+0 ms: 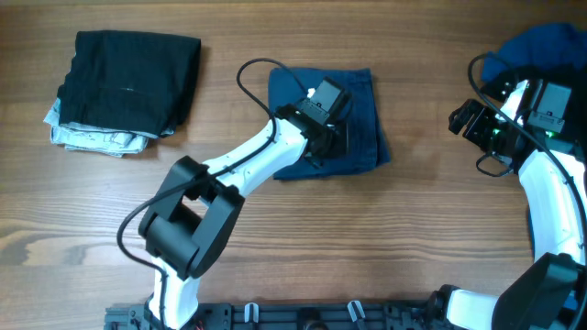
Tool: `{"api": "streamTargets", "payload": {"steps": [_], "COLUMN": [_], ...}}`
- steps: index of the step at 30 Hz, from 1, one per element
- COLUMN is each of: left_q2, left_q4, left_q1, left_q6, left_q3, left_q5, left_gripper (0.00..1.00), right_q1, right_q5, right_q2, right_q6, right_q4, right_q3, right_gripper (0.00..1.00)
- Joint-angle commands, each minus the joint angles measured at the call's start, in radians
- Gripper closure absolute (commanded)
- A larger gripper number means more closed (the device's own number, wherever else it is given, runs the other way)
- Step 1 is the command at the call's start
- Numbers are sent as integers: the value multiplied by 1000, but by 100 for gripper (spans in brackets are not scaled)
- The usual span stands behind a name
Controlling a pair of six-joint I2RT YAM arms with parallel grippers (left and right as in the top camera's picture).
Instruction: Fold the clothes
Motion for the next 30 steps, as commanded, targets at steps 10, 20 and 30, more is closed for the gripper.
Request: {"api": "streamTargets", "payload": {"steps": [10, 20, 30], "left_q2": [82, 79, -51], "left_q4": [-251, -380, -433], "left_q1": [95, 365, 454], "left_q6": [92, 92, 76], "left_q3": [-6, 26, 349], "left_q5": [-61, -462, -21], "left_gripper": [89, 82, 86], "right_q1": [2, 2, 2], "right_q5": [21, 21, 21], "right_q2": [7, 6, 7], "right_q6": [6, 6, 6], "right_q4": [3, 2, 2], "right_q3": [6, 6, 6], "right_gripper": [0, 0, 0]}}
